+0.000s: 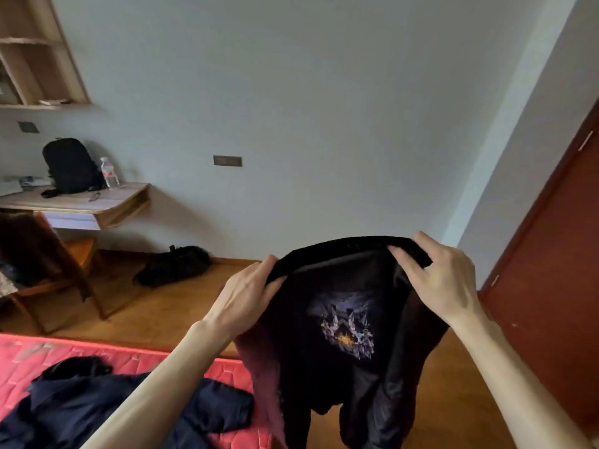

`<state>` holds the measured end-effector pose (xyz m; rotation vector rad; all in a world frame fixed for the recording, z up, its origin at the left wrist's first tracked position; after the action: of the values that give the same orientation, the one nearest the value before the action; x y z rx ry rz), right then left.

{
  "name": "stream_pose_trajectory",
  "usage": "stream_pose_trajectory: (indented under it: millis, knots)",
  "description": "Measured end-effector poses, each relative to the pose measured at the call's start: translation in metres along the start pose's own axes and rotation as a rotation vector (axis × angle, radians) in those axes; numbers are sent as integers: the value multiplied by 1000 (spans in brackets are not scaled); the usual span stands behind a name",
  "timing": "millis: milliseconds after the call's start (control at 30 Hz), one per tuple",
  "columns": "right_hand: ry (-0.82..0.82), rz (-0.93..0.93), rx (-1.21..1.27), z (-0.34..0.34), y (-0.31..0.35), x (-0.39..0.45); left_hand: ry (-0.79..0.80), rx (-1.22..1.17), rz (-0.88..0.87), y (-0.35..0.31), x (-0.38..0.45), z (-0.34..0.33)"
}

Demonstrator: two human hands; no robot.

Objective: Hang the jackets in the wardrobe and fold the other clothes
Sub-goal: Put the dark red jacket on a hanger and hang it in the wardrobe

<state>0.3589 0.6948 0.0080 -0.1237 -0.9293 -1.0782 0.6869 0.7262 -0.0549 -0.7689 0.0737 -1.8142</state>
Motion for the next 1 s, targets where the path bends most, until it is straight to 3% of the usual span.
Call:
stream_pose_trajectory:
  millis: [567, 1000]
  knots:
    - [-183, -330, -123, 158, -100, -107, -65, -244, -159, -175, 54, -101]
    - [-286, -465, -362, 260, -149, -177, 75, -466, -227, -301, 94, -168]
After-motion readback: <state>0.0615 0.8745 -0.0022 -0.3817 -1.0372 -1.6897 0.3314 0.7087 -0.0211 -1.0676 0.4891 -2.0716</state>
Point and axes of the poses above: each hand's wrist, its own x-axis towards the middle knuckle, its own z-axis out of the back of the hand, y = z × x, the point moved 2 cm from there along x, towards the middle knuckle
